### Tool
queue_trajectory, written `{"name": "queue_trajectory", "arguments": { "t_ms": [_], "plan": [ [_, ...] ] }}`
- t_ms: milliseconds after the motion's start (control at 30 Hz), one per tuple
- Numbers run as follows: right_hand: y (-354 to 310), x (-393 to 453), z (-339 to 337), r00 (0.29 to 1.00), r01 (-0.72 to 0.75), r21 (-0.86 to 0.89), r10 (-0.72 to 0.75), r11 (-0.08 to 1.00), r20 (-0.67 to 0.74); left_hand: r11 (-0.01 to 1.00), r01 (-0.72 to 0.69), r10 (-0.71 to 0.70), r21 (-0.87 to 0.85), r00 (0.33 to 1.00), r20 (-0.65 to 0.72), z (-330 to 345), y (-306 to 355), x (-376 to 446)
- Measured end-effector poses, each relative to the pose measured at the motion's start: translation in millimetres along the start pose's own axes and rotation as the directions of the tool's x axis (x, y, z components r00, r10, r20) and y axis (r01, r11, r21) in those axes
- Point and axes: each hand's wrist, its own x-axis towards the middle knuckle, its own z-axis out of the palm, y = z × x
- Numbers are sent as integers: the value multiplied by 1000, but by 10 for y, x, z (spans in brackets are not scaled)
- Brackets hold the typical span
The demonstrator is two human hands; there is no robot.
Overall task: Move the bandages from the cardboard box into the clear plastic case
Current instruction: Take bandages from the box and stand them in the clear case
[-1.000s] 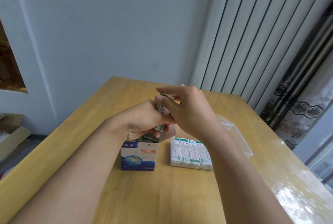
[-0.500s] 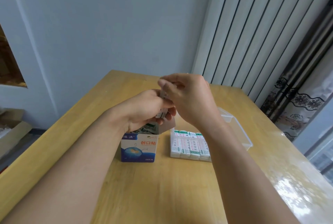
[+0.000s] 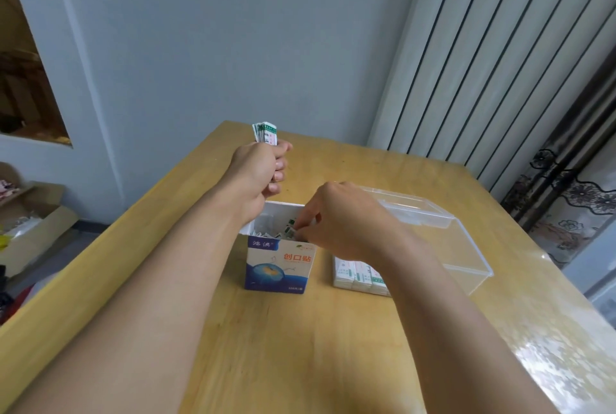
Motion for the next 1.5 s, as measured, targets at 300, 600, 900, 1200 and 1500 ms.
{"name": "queue_trajectory", "arguments": {
  "t_ms": [300,600,900,1200,1500],
  "plan": [
    [27,10,-30,994,-9,188,30,982,-110,988,-30,19,152,997,73,12,23,-63],
    [66,19,-75,963,45,469,87,882,-255,983,-57,41,176,995,93,18,55,-109],
    [87,27,-151,884,221,528,61,820,-464,925,-171,166,339,985,45,59,70,-94],
    [170,-31,-283,807,274,495,82,825,-584,966,58,-151,254,920,362,180,161,-407],
    [299,-49,-354,817,184,439,112,879,-566,979,65,-144,194,893,427,309,107,-461]
  ]
}}
